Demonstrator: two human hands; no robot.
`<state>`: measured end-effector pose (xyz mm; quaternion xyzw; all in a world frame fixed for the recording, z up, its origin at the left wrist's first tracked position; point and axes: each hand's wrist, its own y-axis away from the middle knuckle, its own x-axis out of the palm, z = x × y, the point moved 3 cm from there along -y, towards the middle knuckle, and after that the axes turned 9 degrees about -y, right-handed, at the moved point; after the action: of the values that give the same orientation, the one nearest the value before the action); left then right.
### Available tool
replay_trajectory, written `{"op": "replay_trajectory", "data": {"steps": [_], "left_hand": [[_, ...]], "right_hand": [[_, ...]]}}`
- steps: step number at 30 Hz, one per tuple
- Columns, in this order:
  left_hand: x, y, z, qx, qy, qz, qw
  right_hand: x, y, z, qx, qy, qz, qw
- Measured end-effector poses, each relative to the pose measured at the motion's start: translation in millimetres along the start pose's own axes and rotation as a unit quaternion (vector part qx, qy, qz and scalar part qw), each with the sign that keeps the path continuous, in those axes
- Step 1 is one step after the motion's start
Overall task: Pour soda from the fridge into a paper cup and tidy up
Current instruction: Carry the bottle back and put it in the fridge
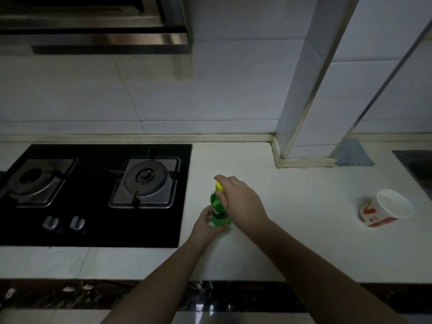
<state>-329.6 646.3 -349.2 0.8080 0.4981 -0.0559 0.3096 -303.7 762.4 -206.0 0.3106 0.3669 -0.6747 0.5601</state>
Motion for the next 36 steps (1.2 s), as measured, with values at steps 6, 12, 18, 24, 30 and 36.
{"op": "replay_trajectory", "data": {"steps": [6,12,18,24,30,36], "left_hand": [[7,-5,-8,-0.010,0.026,0.004,1.000],[-1,6,-12,0.023,0.024,-0.016,0.999],[-29,28,-10,0.052,0.032,-0.034,0.998],[-79,64,7,0.071,0.072,-0.058,0.993],[-135,102,41,0.057,0.099,-0.096,0.989],[-196,150,87,0.035,0.104,-0.143,0.984]], "right_hand": [[-2,2,2,0.007,-0.016,-0.005,1.000],[-11,6,10,0.003,-0.030,-0.007,1.000],[-18,9,40,-0.030,-0.046,-0.013,0.998],[-18,7,87,-0.082,-0.071,-0.018,0.994],[5,6,161,-0.151,-0.079,-0.003,0.985],[40,15,243,-0.213,-0.092,0.028,0.972]]}}
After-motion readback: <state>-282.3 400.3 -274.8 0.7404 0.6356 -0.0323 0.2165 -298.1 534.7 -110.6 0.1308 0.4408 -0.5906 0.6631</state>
